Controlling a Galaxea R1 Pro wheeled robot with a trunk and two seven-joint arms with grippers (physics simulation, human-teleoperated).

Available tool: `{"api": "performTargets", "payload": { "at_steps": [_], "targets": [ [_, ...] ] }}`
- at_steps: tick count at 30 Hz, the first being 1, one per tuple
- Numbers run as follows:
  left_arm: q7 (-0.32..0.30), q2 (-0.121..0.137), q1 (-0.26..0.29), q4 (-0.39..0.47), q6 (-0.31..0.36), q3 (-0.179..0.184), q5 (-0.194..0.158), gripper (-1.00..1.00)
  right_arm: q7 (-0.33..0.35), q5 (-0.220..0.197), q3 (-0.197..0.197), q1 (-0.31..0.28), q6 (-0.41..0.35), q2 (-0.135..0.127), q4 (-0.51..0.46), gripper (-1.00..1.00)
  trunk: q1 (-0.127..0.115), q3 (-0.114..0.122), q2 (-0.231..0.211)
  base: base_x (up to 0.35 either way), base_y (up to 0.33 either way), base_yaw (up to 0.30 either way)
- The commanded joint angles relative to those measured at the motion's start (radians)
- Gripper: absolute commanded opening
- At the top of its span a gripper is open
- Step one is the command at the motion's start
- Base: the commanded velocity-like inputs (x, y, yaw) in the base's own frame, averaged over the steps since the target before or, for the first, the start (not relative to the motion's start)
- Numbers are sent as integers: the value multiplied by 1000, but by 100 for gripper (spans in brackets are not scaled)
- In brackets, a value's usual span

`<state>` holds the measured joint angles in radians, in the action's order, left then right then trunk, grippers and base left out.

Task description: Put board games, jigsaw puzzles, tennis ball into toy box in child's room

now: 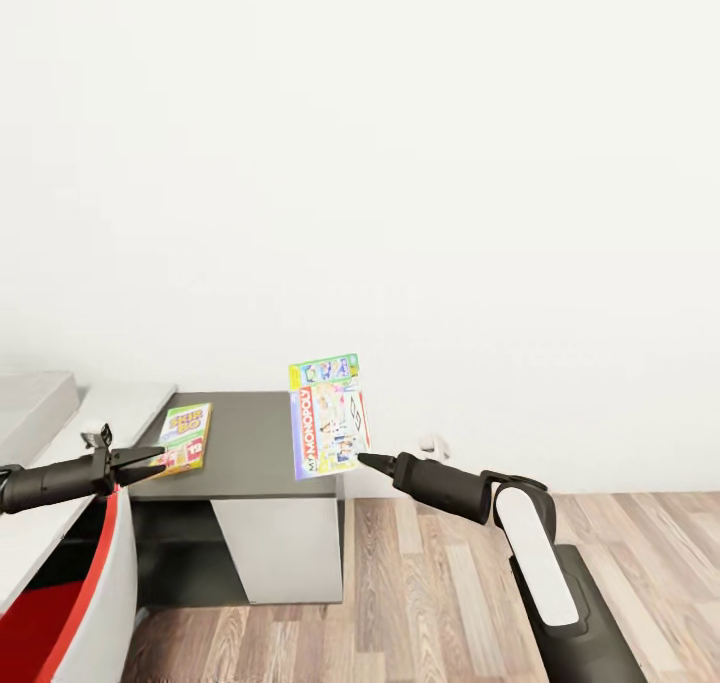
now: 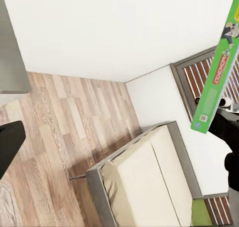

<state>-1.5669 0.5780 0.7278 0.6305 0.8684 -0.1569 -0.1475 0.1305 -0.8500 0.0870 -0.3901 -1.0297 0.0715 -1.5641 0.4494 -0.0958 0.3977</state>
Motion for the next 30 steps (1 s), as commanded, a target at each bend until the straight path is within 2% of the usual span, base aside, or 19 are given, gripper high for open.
{"api": "performTargets", "payload": {
  "at_steps": [1, 30],
  "targets": [
    [-4, 0, 1, 0, 11, 0, 0, 100, 9, 3, -1, -1, -4, 1, -1, -100, 1, -2, 2, 0, 0, 278],
    [-4, 0, 1, 0, 11, 0, 0, 100, 11, 3, 0, 0, -1, 1, -1, -100, 1, -4, 2, 0, 0, 278]
  ]
}}
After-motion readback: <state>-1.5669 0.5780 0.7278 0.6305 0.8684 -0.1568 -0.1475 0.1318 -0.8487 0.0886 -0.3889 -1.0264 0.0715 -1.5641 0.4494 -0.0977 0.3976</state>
